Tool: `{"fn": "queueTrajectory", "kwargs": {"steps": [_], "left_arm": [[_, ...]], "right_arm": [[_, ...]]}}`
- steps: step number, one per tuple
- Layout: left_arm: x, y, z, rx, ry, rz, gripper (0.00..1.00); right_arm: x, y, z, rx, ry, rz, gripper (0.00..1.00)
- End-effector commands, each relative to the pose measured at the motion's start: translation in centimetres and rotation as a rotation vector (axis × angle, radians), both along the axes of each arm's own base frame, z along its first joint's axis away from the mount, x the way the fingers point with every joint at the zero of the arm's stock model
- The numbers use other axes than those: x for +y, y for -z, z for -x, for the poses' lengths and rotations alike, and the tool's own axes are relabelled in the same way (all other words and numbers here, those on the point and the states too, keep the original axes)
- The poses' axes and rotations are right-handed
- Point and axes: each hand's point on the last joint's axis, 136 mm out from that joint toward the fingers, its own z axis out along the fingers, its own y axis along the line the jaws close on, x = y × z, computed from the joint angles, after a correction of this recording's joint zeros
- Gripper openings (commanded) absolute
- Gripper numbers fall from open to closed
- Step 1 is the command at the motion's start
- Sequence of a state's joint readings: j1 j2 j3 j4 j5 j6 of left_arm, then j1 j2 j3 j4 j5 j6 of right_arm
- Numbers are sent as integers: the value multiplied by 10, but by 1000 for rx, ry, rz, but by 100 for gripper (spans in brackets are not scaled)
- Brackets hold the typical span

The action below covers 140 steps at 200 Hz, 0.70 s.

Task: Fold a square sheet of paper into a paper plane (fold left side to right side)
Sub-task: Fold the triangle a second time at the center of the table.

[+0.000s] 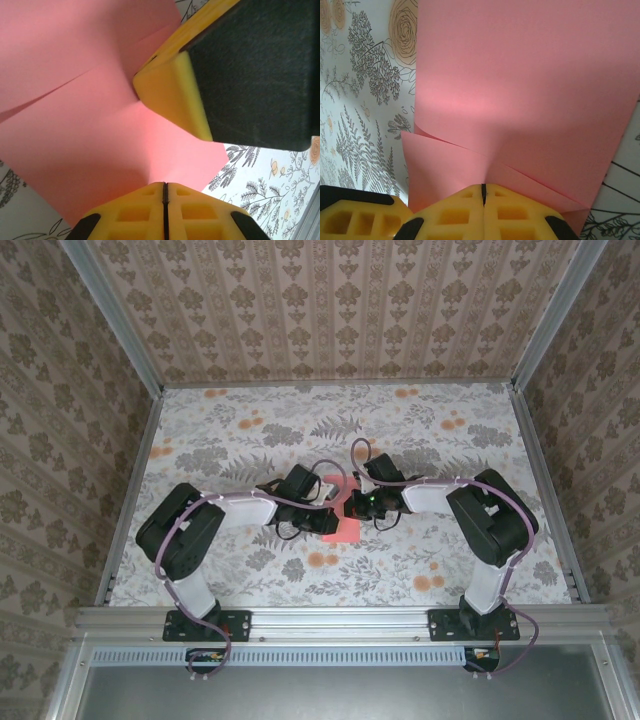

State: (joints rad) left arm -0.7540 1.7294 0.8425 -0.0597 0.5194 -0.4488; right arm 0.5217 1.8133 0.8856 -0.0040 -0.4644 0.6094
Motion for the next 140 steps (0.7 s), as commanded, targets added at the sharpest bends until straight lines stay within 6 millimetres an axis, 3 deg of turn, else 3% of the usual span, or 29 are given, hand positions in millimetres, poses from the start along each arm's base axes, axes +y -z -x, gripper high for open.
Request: {"fn": "queueTrajectory", "kwargs": {"steps": [1,140], "left_arm": [[-1,-1,0,-6,19,-15,9],[34,23,25,43,-11,-111,9]], "right_arm": [[-9,21,11,73,6,62,0],[-13,19,11,68,-4,98,0]]}}
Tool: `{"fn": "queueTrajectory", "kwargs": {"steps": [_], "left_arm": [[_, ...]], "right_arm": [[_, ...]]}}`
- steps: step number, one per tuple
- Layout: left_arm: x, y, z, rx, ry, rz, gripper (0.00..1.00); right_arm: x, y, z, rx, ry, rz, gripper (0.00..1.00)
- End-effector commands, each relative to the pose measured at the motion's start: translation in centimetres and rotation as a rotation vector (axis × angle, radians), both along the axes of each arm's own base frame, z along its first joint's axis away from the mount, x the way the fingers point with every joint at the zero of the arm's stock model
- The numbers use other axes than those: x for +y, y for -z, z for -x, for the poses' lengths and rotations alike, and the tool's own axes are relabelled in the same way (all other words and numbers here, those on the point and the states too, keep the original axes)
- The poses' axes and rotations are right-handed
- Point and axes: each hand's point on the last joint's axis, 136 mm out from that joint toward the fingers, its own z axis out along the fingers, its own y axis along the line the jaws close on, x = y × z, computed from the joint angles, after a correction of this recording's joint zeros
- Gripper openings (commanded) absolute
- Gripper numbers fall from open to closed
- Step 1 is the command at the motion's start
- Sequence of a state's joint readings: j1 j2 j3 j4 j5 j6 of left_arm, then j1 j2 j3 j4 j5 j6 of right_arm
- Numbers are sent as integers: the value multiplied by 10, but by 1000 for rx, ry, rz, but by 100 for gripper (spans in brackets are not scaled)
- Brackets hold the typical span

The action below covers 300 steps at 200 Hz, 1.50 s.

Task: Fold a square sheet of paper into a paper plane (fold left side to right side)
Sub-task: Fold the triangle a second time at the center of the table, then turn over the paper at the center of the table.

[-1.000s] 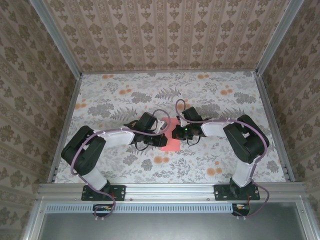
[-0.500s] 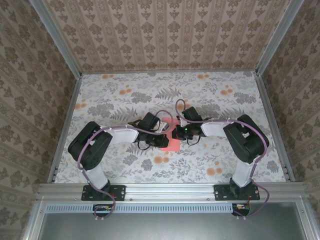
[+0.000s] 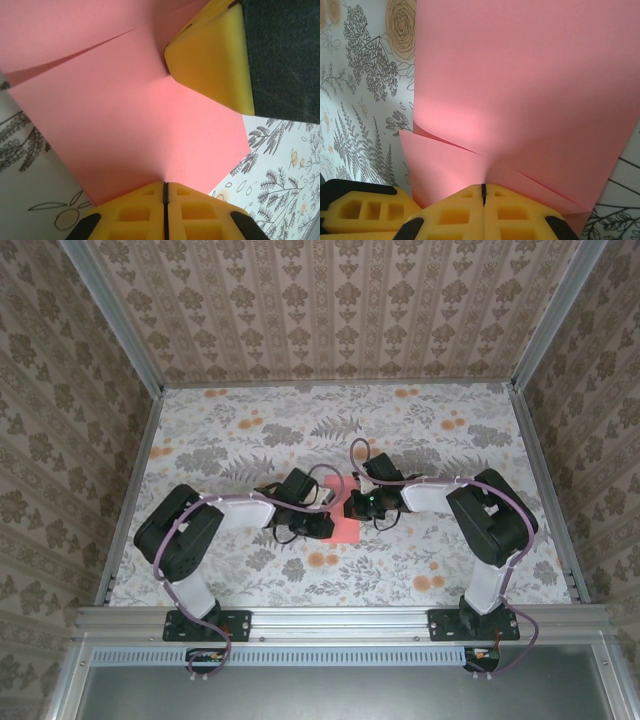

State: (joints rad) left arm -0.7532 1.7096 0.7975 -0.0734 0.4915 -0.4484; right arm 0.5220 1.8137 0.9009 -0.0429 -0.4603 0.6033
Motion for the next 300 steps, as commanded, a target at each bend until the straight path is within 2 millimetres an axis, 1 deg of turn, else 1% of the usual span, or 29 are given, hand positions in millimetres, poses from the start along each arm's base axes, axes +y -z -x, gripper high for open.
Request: {"fn": "queueTrajectory", "kwargs": {"steps": [1,34,62,79,92,108,118,142,167,177,186,204,213,225,245,258,275,300], "left_arm": [[21,12,17,33,2,-66,9],[28,7,23,23,-10,-61,9],[30,-5,24,4,-10,-32,9],[32,-16,20,-16,-23,-8,10],[34,-24,14,-31,-36,14,12],[35,-35,5,-56,-54,42,18],[34,-39,-2,-65,-63,58,22],[26,-48,-20,-85,-78,96,30],[11,-50,-35,-91,-71,135,39],[6,-49,-40,-90,-64,145,42],[2,-47,-44,-89,-60,152,43],[-3,-39,-50,-79,-58,141,43],[-5,-36,-53,-78,-59,136,42],[-7,-34,-56,-77,-59,140,37],[-7,-38,-59,-97,-67,144,18],[-2,-39,-60,-116,-79,125,10],[4,-41,-59,-132,-92,114,7],[10,-42,-57,-140,-110,112,7]], "right_arm": [[-11,19,9,53,-2,81,0],[-11,18,9,50,-3,80,0],[-9,14,7,40,-7,70,0],[-4,3,1,5,-6,41,0],[-3,-10,-5,-36,0,25,0],[-5,-26,-11,-93,5,28,10],[-10,-34,-14,-122,12,45,15],[-26,-46,-15,-176,43,81,30],[-41,-48,-10,-194,73,96,45],[-45,-47,-6,-191,81,92,48],[-46,-47,-3,-190,84,85,51],[-49,-47,3,-185,89,69,56],[-49,-46,6,-182,89,59,57],[-48,-46,11,-173,79,41,57],[-42,-45,17,-151,62,5,57],[-38,-45,19,-136,57,-23,57],[-31,-46,20,-119,56,-71,57],[-19,-47,17,-98,56,-142,57]]}}
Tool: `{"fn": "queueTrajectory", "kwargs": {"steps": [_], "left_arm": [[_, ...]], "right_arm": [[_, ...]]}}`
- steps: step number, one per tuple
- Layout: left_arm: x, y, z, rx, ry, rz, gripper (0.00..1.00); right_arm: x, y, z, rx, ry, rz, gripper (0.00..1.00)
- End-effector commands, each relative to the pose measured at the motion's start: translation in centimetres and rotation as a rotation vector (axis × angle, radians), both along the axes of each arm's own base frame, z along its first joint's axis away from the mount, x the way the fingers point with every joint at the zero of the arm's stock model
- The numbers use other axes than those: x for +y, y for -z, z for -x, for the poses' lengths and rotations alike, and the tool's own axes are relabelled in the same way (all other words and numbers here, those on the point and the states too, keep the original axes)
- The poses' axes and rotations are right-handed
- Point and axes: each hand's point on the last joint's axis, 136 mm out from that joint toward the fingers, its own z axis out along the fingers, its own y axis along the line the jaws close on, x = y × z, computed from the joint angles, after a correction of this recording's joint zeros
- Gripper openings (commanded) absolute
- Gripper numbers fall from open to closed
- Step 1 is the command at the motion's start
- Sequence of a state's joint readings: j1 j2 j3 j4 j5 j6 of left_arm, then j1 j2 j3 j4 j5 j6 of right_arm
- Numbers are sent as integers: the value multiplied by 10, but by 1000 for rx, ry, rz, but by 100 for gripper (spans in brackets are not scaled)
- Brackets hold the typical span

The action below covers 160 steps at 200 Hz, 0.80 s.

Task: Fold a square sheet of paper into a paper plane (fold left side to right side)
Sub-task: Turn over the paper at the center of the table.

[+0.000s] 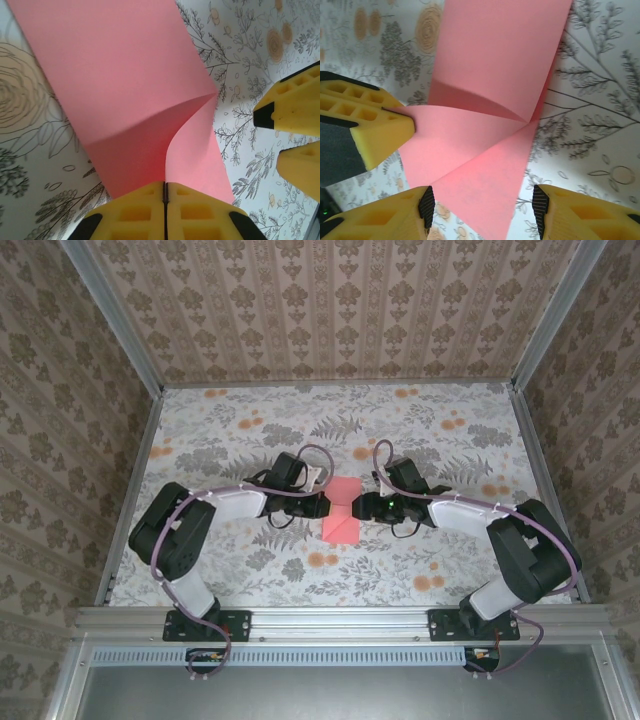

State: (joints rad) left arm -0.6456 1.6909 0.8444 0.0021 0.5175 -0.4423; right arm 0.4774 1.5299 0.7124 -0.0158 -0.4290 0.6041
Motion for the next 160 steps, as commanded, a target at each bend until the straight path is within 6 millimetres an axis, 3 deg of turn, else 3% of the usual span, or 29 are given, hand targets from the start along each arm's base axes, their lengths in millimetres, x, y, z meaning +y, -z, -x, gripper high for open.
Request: {"fn": "queueTrajectory", "kwargs": {"steps": [1,50,84,116,140,160], "left_arm": [[8,-9,-3,-40,-25,4,7],[9,-10,-3,-43,-32,9,8],[10,-9,-3,-43,-35,8,9],[11,-13,-5,-46,-47,21,15],[17,-27,-10,-60,-79,69,31],[26,-46,-15,-82,-118,120,44]], "right_arm": [[16,-7,-1,18,-13,-109,57],[40,-5,-8,45,-34,-187,57],[54,1,-14,73,-30,-233,50],[64,-1,-20,71,-38,-268,31],[62,-6,-27,34,-26,-262,9],[57,-20,-35,-18,-33,-273,2]]}}
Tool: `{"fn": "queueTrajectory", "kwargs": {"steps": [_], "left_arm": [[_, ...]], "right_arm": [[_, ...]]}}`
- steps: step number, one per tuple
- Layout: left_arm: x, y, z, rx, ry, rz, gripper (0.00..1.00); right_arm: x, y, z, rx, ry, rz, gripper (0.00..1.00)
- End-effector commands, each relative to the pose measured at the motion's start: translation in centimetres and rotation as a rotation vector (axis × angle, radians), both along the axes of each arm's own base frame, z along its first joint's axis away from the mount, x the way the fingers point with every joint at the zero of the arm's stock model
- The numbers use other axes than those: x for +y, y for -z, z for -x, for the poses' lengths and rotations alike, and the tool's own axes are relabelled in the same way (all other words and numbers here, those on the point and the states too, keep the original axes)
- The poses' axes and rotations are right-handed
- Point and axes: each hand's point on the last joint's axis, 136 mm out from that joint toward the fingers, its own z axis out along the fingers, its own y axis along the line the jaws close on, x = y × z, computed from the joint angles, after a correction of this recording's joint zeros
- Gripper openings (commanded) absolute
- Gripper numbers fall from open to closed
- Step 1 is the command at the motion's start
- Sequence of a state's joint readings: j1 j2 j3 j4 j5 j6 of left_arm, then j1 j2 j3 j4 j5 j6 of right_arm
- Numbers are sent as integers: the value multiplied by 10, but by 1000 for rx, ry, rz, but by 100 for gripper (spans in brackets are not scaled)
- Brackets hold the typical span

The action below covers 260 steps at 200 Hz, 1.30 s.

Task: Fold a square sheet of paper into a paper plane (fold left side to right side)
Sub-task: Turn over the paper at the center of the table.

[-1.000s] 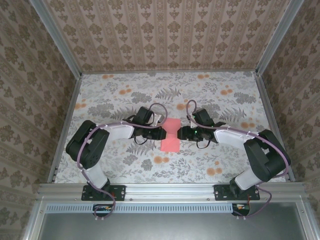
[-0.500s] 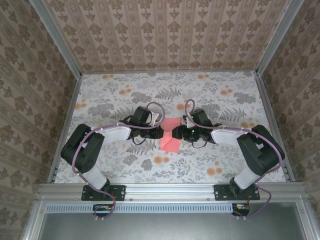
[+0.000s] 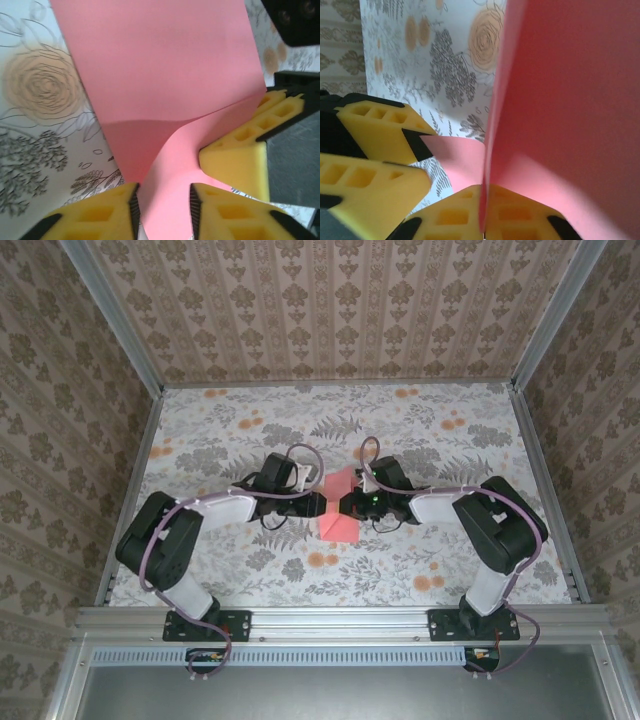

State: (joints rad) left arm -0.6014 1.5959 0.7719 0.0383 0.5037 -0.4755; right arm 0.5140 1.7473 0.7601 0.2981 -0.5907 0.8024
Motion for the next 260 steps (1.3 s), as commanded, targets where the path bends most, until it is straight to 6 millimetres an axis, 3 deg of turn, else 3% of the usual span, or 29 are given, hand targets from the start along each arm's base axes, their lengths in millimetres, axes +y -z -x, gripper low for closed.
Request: {"fn": "queueTrajectory", "kwargs": {"steps": [1,28,57,71,100,146,212,240,260], "left_arm": [[7,-34,-9,-56,-44,90,45],[24,-69,-15,-105,-121,172,74],[37,-120,-14,-171,-177,318,100],[47,-146,-17,-211,-198,384,100],[38,-193,-5,-254,-107,503,100],[19,-232,4,-281,-6,610,100],[-6,-249,14,-270,79,656,95],[-6,-260,17,-298,86,686,78],[-4,-263,18,-307,82,688,59]], "right_arm": [[2,-28,-16,-94,-7,-46,2],[-13,-64,-30,-207,-16,-89,1],[-28,-125,-38,-359,-58,-216,2],[-31,-153,-35,-418,-97,-263,2],[-26,-204,-25,-512,-180,-343,3],[-13,-255,-5,-595,-253,-432,3],[3,-280,5,-625,-275,-496,3],[4,-269,1,-593,-251,-483,4],[3,-259,-4,-570,-227,-471,6]]}}
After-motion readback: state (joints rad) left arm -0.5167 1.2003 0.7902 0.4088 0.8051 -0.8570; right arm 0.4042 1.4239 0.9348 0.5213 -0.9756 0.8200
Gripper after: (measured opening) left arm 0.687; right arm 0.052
